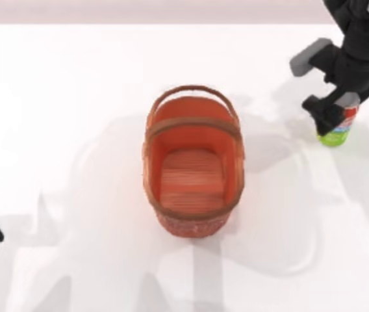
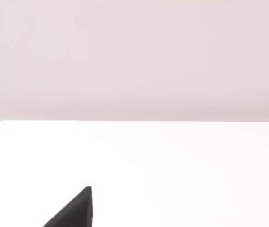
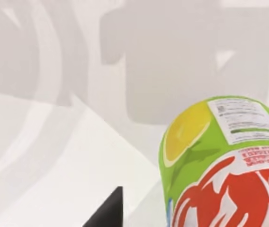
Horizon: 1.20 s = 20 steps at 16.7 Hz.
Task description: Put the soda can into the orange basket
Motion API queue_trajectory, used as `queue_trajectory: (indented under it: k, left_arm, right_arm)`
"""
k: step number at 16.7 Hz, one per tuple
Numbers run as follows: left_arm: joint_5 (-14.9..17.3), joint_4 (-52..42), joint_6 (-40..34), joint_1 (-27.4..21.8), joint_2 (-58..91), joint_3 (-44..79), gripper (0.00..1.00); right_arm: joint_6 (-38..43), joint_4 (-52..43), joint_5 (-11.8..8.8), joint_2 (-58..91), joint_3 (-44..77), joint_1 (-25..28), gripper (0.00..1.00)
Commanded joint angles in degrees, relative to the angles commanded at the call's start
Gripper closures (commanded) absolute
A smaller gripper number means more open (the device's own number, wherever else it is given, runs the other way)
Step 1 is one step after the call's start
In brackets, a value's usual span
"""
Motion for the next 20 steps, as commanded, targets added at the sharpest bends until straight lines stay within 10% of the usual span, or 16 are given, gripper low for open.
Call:
queue_trajectory:
  k: [8,20]
  left_arm:
    - [0.00,0.00,0.00,0.00,0.00,0.00,0.00]
    - [0.00,0.00,0.00,0.00,0.00,0.00,0.00]
  right_arm:
    - [0.00,0.00,0.00,0.00,0.00,0.00,0.98]
    - [0.55,1.73,-1.09,-0.19,-0.85,0.10,1.00]
